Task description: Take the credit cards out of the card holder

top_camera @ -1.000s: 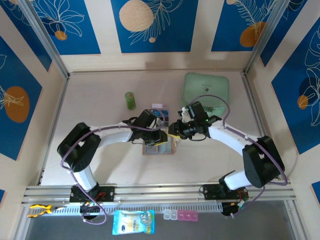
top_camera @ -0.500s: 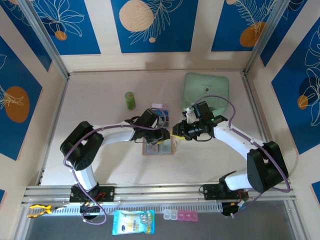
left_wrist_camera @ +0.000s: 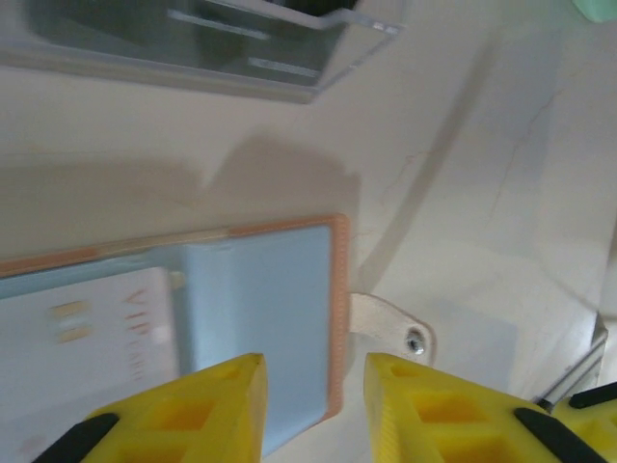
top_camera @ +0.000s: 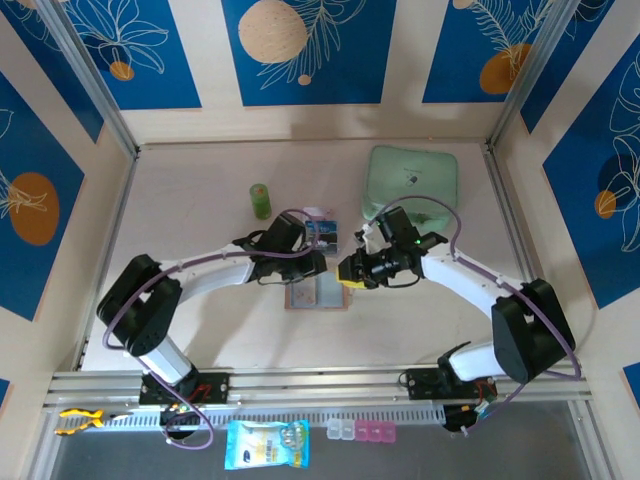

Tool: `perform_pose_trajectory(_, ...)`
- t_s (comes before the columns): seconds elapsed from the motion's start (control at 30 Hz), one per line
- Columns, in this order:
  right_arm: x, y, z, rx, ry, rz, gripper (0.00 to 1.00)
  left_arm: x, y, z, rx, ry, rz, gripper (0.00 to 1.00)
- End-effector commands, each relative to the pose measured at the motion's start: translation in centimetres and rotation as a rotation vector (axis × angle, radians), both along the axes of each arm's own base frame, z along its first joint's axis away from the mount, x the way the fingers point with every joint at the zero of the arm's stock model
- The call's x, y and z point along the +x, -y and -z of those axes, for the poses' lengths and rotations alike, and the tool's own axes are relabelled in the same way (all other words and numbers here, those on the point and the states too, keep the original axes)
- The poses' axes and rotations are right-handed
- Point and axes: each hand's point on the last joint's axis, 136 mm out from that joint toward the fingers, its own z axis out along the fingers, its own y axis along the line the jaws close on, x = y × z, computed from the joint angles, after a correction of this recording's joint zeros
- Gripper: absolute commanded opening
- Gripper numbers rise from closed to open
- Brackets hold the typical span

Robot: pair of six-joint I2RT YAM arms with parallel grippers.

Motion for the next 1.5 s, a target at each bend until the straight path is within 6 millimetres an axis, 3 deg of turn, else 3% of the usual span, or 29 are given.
perform_pose_trajectory(0.0,0.8,-1.3,-0.3,0.01,0.006,-0.022,0.33,-0.5,-2.6,0.4,0.052,-0.006,-0.001,0.28)
perform_pose_trajectory(0.37,3.6,-4.7,2.2,-0.021,-0.01,-0.012,0.29,-0.8,-5.6,1.6,0.044,-0.055,0.026,0.12)
perform_pose_trajectory(0.57,3.2,-6.0,3.6,-0.062,-0.034,-0.029,0.27,-1.2,-5.4,2.3,-0.007,-0.085,0.05,0.07)
perform_pose_trajectory(0.8,2.5,-6.2,5.2,-0.109,-0.044,-0.023,0.25,-2.4,-5.5,3.8,-0.028,-0.125,0.063,0.02)
perform_pose_trajectory(1.27,1.9,-7.2,6.9,-0.107,-0.087,-0.046,0.26,-3.6,-6.5,6.2,0.021,-0.173,0.058,0.01)
perform_pose_trajectory(1.47,1.7,-7.3,7.6,-0.114,-0.097,-0.051,0.26,-4.0,-6.8,6.4,0.023,-0.179,0.051,0.01)
